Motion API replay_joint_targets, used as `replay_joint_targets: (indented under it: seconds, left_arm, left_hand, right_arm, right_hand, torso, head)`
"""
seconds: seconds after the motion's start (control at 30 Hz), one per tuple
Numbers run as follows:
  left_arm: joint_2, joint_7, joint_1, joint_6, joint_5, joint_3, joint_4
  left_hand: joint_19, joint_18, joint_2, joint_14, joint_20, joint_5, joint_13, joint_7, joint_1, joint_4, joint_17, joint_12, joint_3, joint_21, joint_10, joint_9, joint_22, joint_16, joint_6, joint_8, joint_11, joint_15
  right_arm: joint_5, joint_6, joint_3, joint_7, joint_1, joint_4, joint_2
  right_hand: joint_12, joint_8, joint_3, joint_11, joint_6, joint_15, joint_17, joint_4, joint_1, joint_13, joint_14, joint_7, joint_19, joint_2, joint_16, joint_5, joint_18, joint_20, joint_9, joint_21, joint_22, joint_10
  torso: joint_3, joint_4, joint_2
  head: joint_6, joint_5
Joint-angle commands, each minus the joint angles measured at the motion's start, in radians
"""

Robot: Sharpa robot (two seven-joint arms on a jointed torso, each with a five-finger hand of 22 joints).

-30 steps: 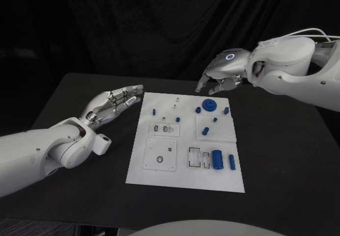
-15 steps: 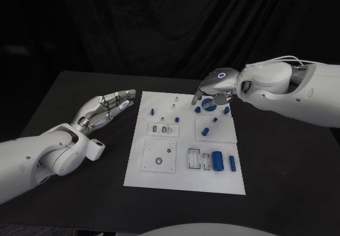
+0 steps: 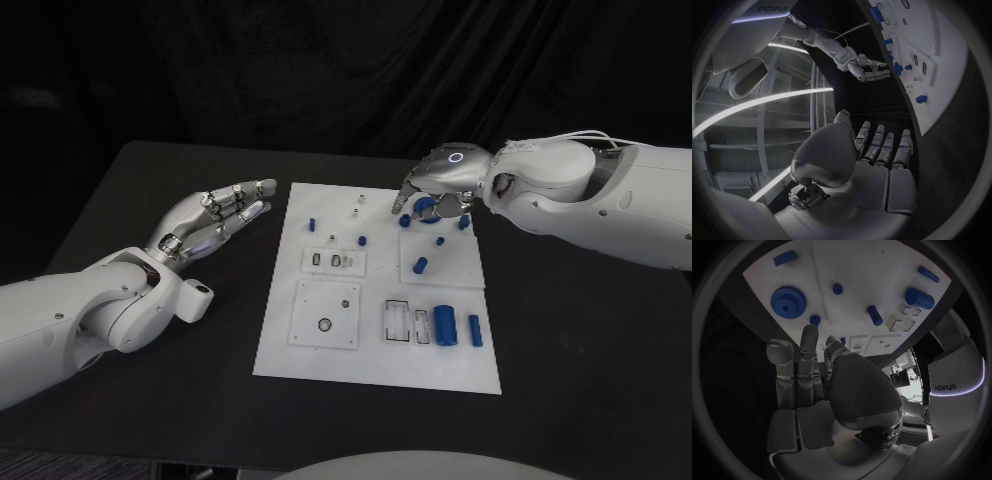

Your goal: Assemble the parts on the task board

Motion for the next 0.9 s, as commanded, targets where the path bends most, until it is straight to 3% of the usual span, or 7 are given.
replay_joint_targets:
  seconds: [0.03,0.17,0.27,0.37,0.4,0.7,0.9]
  left_arm:
    - [0.006,0.155,0.003,0.019,0.000,0.001,-0.007]
    - [0.007,0.154,0.003,0.025,0.000,0.001,-0.012]
    - [0.007,0.153,0.003,0.027,0.000,0.001,-0.015]
    - [0.009,0.152,0.003,0.033,0.000,0.001,-0.021]
    - [0.010,0.151,0.003,0.034,0.000,0.001,-0.023]
    - [0.011,0.147,0.003,0.047,0.000,0.001,-0.031]
    - [0.014,0.146,0.003,0.055,0.000,0.001,-0.036]
  left_hand:
    - [-0.007,0.011,0.000,-0.007,0.001,0.012,-0.002,0.004,0.014,0.000,-0.001,-0.013,0.009,0.003,-0.009,-0.001,-0.001,-0.006,-0.003,-0.007,0.004,0.002]
    - [-0.006,0.011,0.002,-0.008,0.004,0.016,-0.002,0.014,0.019,0.000,-0.002,-0.019,0.011,0.004,-0.014,0.000,-0.001,-0.008,0.008,-0.006,0.003,0.005]
    - [-0.005,0.010,0.002,-0.007,0.004,0.018,-0.002,0.023,0.022,0.000,-0.001,-0.020,0.012,0.005,-0.013,-0.001,-0.001,-0.009,-0.001,-0.008,0.002,0.005]
    - [-0.005,0.010,0.001,-0.008,0.005,0.015,-0.002,0.031,0.021,0.002,-0.002,-0.021,0.010,0.005,-0.012,-0.002,-0.002,-0.010,-0.008,-0.012,0.004,0.005]
    - [-0.006,0.010,0.001,-0.009,0.005,0.012,-0.002,0.038,0.018,0.003,-0.002,-0.022,0.008,0.006,-0.012,-0.002,-0.002,-0.011,-0.008,-0.013,0.004,0.005]
    - [-0.010,0.009,0.003,-0.008,0.006,0.008,-0.001,0.061,0.015,0.003,-0.001,-0.020,0.006,0.003,-0.007,-0.001,-0.004,-0.013,-0.002,-0.013,0.006,0.005]
    - [-0.009,0.009,0.005,-0.006,0.006,0.008,-0.001,0.064,0.015,0.002,-0.001,-0.018,0.006,0.004,-0.005,-0.001,-0.004,-0.013,-0.001,-0.013,0.010,0.005]
  right_arm:
    - [0.006,-0.082,0.001,-0.037,-0.009,-0.011,-0.001]
    - [0.054,-0.075,0.001,-0.043,-0.018,-0.027,0.001]
    - [0.114,-0.068,0.001,-0.040,-0.026,-0.042,0.004]
    - [0.189,-0.060,0.001,-0.032,-0.035,-0.066,0.012]
    - [0.208,-0.058,0.001,-0.030,-0.037,-0.074,0.015]
    - [0.288,-0.059,0.000,-0.011,-0.057,-0.112,0.031]
    - [0.297,-0.080,0.000,0.003,-0.064,-0.117,0.039]
  right_hand:
    - [-0.032,-0.011,0.008,0.000,0.002,-0.001,0.005,-0.003,0.002,-0.006,0.015,-0.002,0.008,-0.016,-0.003,0.005,-0.013,-0.002,-0.006,0.012,0.018,-0.041]
    - [-0.052,-0.020,0.014,-0.006,0.000,-0.005,0.008,-0.006,0.003,-0.007,0.014,-0.007,0.006,-0.015,-0.008,-0.002,-0.012,-0.005,-0.009,0.011,0.022,-0.061]
    - [-0.066,-0.027,0.025,-0.003,0.001,-0.007,0.012,-0.019,0.017,-0.005,0.015,0.011,0.008,-0.015,-0.010,0.010,-0.015,-0.008,-0.012,0.019,0.037,-0.069]
    - [-0.078,-0.037,0.037,-0.004,-0.001,-0.011,0.018,-0.033,0.029,-0.002,0.015,0.056,0.001,-0.016,-0.012,0.020,-0.012,-0.011,-0.014,0.011,0.032,-0.069]
    - [-0.082,-0.037,0.041,-0.012,0.005,-0.015,0.021,-0.037,0.032,-0.001,0.014,0.093,-0.001,-0.015,-0.013,0.019,-0.011,-0.014,-0.014,0.010,0.033,-0.067]
    - [-0.066,-0.050,0.042,0.020,0.006,0.000,0.042,-0.031,0.021,0.016,0.020,0.088,0.007,-0.024,-0.001,-0.012,-0.021,-0.006,-0.015,0.038,0.081,-0.003]
    - [-0.062,-0.062,0.044,0.023,-0.006,0.002,0.089,-0.028,0.023,0.021,0.025,0.079,0.015,-0.027,0.037,-0.018,-0.025,-0.002,-0.016,0.064,0.117,0.023]
  torso:
    - [0.0005,0.0018,0.001]
    - [0.0010,-0.0025,0.001]
    - [0.0002,-0.0022,0.002]
    - [0.0012,-0.0012,0.004]
    - [0.0018,-0.0007,0.004]
    - [0.0028,-0.0013,0.006]
    - [0.0049,0.0000,0.005]
  head:
    - [0.000,-0.006]
    - [-0.004,-0.003]
    - [-0.006,-0.002]
    - [-0.007,-0.002]
    - [-0.007,-0.002]
    - [-0.012,0.001]
    - [-0.015,-0.003]
